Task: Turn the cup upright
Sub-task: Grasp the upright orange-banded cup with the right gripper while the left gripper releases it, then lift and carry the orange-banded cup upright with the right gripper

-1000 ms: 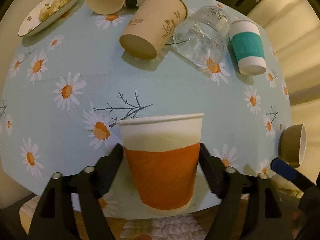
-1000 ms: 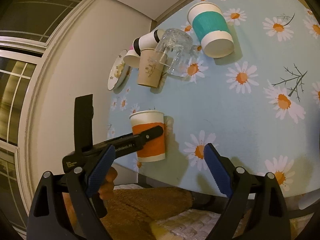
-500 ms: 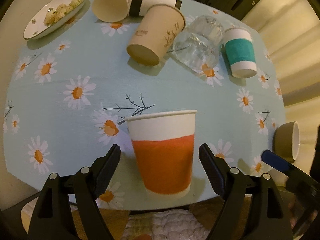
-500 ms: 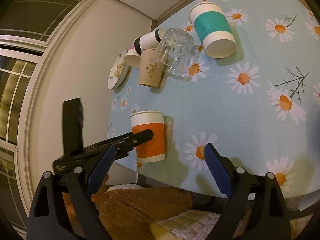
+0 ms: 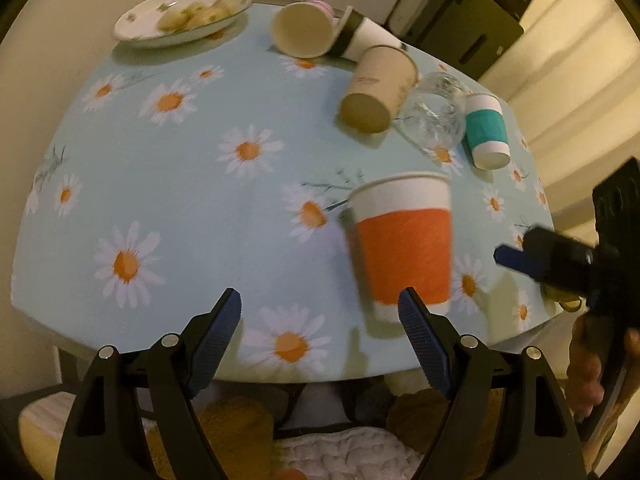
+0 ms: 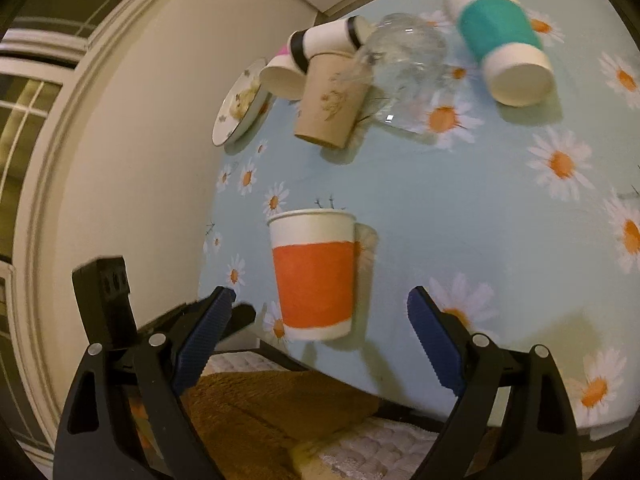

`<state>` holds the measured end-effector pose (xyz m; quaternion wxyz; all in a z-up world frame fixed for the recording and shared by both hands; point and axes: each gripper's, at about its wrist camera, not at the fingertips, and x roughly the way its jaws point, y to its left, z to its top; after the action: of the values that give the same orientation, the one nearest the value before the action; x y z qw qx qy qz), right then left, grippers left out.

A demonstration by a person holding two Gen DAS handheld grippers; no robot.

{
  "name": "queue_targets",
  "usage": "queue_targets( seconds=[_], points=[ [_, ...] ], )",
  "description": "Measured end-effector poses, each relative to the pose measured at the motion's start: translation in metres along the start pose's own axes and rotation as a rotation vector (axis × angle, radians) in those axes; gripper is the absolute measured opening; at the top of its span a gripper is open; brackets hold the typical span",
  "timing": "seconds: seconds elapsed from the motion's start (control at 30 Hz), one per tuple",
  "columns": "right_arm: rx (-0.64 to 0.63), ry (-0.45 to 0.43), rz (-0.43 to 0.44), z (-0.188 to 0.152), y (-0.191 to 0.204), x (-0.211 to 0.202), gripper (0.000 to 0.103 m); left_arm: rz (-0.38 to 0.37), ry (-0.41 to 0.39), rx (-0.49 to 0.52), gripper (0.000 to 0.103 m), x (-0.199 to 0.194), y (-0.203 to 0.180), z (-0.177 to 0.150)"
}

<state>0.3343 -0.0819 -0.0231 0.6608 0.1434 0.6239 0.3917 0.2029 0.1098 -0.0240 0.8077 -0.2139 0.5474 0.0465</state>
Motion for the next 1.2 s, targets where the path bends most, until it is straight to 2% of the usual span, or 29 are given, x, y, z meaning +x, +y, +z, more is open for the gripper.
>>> queue_targets(
  seconds=[0.13, 0.23, 0.27, 0.33, 0.43, 0.53, 0.6, 0.7, 0.97, 1.03, 1.2],
  points=[
    [-0.018, 0.035, -0.031, 0.009, 0.005, 0.020, 0.087, -0.077, -0.036, -0.073, 0.079, -0.002, 0.022, -0.012],
    [-0.056, 0.085, -0.061, 0.016, 0.011, 0.038, 0.084, -0.060, -0.080, -0.098, 0.079, -0.004, 0.030, -0.016],
    [-0.072, 0.100, -0.073, 0.016, 0.013, 0.043, 0.079, -0.068, -0.090, -0.103, 0.079, -0.003, 0.032, -0.017],
    [-0.090, 0.122, -0.094, 0.019, 0.015, 0.053, 0.077, -0.095, -0.096, -0.120, 0.079, 0.001, 0.037, -0.019],
    [-0.101, 0.134, -0.104, 0.022, 0.018, 0.062, 0.076, -0.117, -0.104, -0.137, 0.079, 0.007, 0.044, -0.021],
    [-0.116, 0.144, -0.127, 0.025, 0.021, 0.070, 0.075, -0.107, -0.113, -0.139, 0.079, 0.010, 0.049, -0.023],
    [-0.119, 0.151, -0.144, 0.025, 0.021, 0.073, 0.066, -0.113, -0.110, -0.135, 0.079, 0.011, 0.052, -0.024],
    [-0.115, 0.155, -0.137, 0.022, 0.019, 0.076, 0.063, -0.121, -0.112, -0.125, 0.079, 0.011, 0.055, -0.023],
    [-0.147, 0.098, -0.168, 0.010, 0.028, 0.065, 0.062, -0.159, -0.146, -0.146, 0.079, 0.001, 0.068, -0.024],
    [-0.183, 0.030, -0.219, 0.002, 0.036, 0.053, 0.062, -0.176, -0.145, -0.155, 0.079, 0.000, 0.071, -0.026],
    [-0.258, -0.137, -0.264, -0.020, 0.055, 0.020, 0.062, -0.215, -0.157, -0.168, 0.079, -0.005, 0.076, -0.032]
  ],
)
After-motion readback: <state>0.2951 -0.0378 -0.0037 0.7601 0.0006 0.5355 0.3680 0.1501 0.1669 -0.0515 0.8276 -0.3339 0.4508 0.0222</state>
